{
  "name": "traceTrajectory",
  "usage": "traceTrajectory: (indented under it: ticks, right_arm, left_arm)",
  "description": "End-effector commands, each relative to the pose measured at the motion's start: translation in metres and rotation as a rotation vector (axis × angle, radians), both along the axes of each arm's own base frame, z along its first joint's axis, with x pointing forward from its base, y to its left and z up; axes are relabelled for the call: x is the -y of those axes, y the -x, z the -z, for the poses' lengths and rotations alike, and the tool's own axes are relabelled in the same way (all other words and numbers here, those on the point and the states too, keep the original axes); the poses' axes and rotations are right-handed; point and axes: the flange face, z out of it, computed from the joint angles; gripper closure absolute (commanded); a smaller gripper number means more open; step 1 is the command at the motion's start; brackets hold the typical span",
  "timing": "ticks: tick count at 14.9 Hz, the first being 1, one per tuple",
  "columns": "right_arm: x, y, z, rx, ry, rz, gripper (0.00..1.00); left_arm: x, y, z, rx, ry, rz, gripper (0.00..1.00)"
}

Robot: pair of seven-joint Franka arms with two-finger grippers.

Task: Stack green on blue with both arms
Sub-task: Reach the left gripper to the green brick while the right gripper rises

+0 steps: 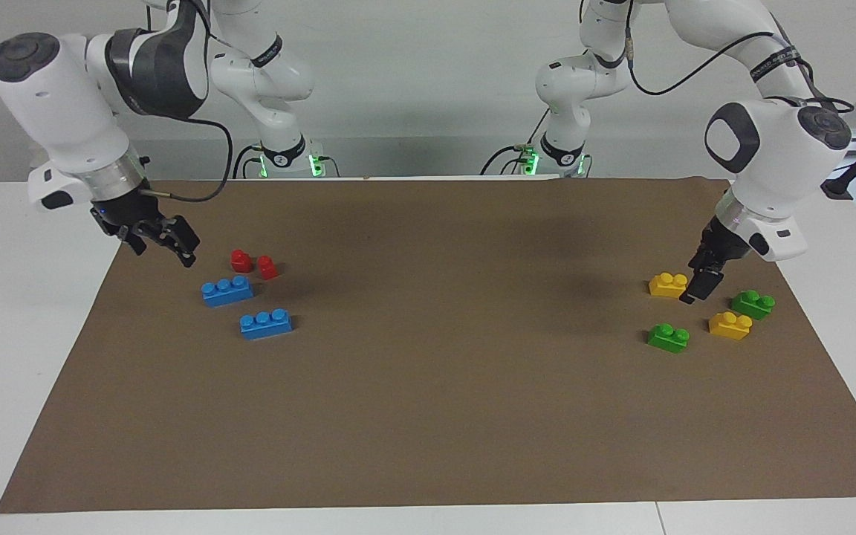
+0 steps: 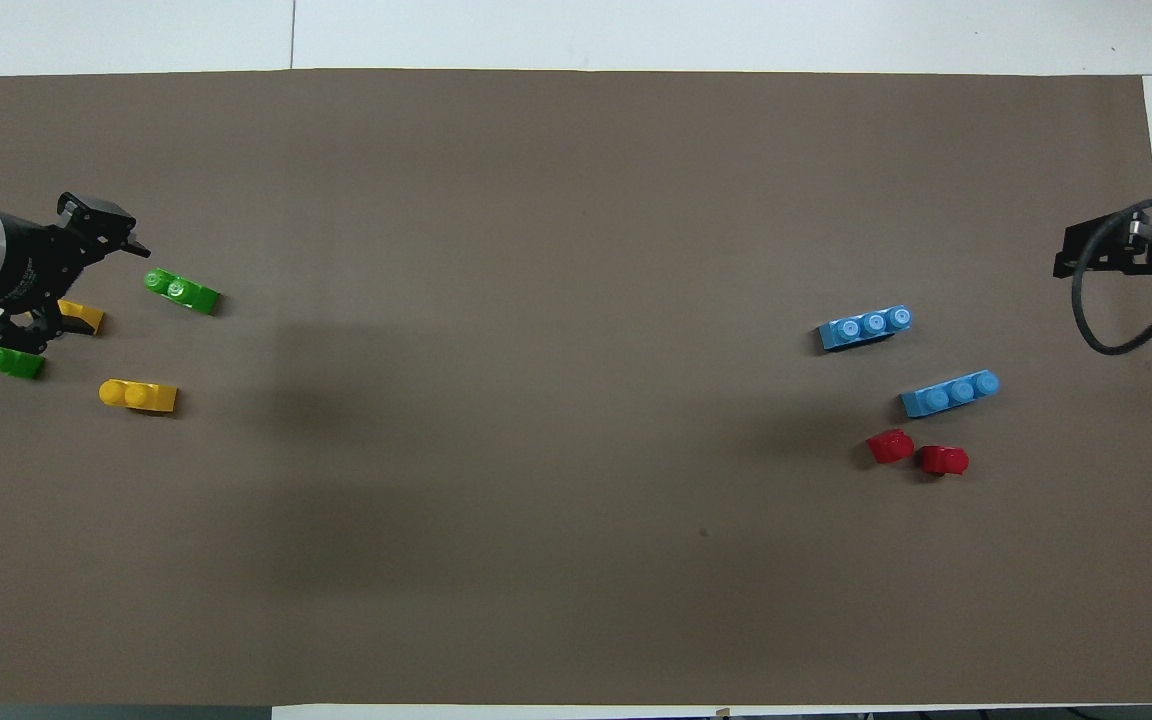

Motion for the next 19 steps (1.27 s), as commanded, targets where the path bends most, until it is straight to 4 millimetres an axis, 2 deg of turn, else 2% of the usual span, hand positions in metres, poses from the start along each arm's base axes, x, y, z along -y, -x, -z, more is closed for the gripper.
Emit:
traceTrajectory:
  ticks: [1, 5, 8, 12, 15, 19]
  right_arm:
    - [-0.007, -0.013, 0.021, 0.003, -0.034, 0.124, 0.01]
    - [-0.029, -0.023, 0.045, -0.02, -0.102, 0.297, 0.01]
    - [-0.029, -0.027, 0.063, -0.015, -0.115, 0.327, 0.01]
    - [-0.031, -0.031, 0.083, -0.038, -0.159, 0.398, 0.01]
    - [-0.032, -0.026, 0.101, -0.016, -0.164, 0.418, 0.01]
    - [-0.031, -0.027, 0.109, -0.017, -0.163, 0.422, 0.02]
  left_arm:
    - [-0.006, -0.001, 0.029, 0.017, 0.009, -0.041, 0.0]
    - [-0.017, -0.011, 0.054, 0.029, 0.01, -0.068, 0.0]
    - [-0.017, -0.018, 0.071, 0.033, -0.02, -0.084, 0.0]
    - [-0.015, -0.033, 0.105, 0.001, -0.081, -0.182, 0.0]
    - [-0.017, -0.036, 0.114, -0.009, -0.07, -0.205, 0.0]
    - [-0.013, -0.047, 0.128, -0.005, -0.059, -0.248, 0.0]
